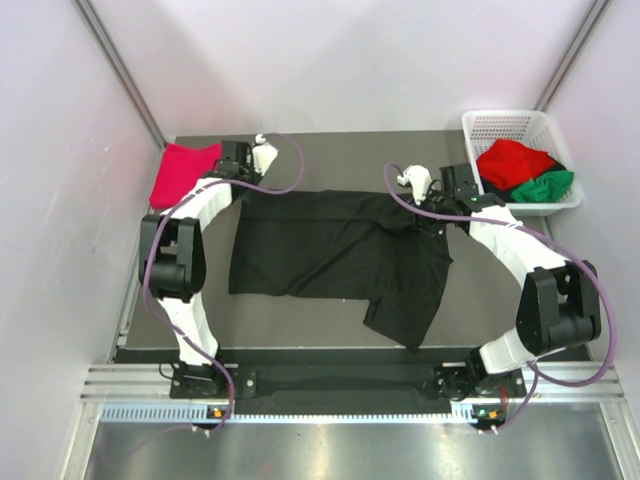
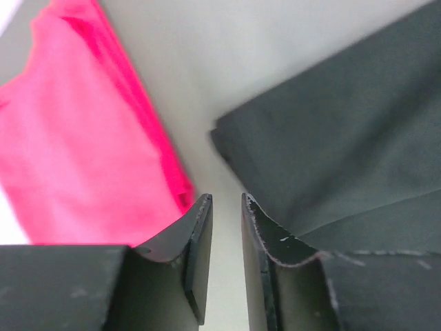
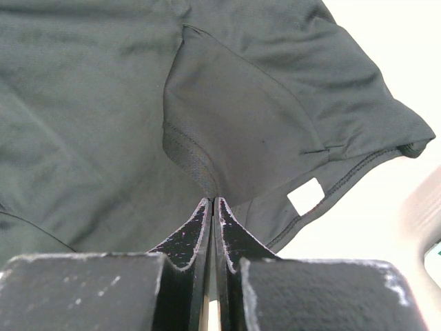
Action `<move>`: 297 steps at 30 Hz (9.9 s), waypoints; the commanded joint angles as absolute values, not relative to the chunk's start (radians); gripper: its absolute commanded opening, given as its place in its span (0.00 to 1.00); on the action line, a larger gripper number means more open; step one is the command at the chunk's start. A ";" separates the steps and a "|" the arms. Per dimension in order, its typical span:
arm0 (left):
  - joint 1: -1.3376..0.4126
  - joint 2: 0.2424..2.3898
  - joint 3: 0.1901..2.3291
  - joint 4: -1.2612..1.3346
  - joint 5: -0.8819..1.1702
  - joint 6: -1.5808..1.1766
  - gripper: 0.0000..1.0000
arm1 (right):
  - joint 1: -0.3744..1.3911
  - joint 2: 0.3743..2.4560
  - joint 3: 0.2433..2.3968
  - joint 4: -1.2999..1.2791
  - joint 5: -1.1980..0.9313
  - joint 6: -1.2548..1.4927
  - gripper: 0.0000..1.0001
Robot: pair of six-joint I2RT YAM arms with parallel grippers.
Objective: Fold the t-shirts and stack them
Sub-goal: Fold the tshirt
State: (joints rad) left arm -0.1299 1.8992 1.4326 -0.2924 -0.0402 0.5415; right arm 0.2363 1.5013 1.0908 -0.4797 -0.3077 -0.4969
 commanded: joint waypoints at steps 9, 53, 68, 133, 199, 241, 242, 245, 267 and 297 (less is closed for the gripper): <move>-0.141 2.013 1.436 -0.337 -0.011 0.491 0.20 | 0.245 1.486 1.094 -0.446 -0.299 -0.506 0.00; -0.144 2.023 1.335 -0.319 -0.089 0.497 0.09 | 0.190 1.754 1.378 -0.253 -0.006 -0.370 0.37; -0.144 2.017 1.336 -0.321 -0.091 0.495 0.09 | 0.276 1.718 1.230 -0.521 -0.448 -0.572 0.26; -0.161 1.999 1.325 -0.305 -0.124 0.512 0.08 | 0.394 1.833 1.313 -0.554 -0.270 -0.601 0.31; -0.169 2.008 1.341 -0.296 -0.144 0.525 0.07 | 0.539 1.649 1.299 -0.630 -0.089 -0.440 0.26; -0.206 2.014 1.347 -0.311 -0.172 0.541 0.07 | 0.166 1.933 1.505 -0.712 -0.462 -0.422 0.25; -0.206 2.016 1.347 -0.310 -0.173 0.543 0.07 | 0.164 1.939 1.511 -0.716 -0.463 -0.422 0.25; -0.209 2.016 1.345 -0.310 -0.178 0.543 0.07 | 0.153 1.944 1.517 -0.744 -0.538 -0.437 0.25; -0.213 2.010 1.338 -0.307 -0.189 0.548 0.06 | 0.126 1.994 1.529 -0.716 -0.531 -0.408 0.26; -0.215 2.022 1.335 -0.285 -0.189 0.551 0.06 | 0.221 1.695 1.315 -0.769 -0.520 -0.405 0.00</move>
State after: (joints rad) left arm -0.2108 2.0132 1.3472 -0.2909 -0.1925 0.5495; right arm 0.1791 1.7691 1.3510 -0.7509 -0.4908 -0.4076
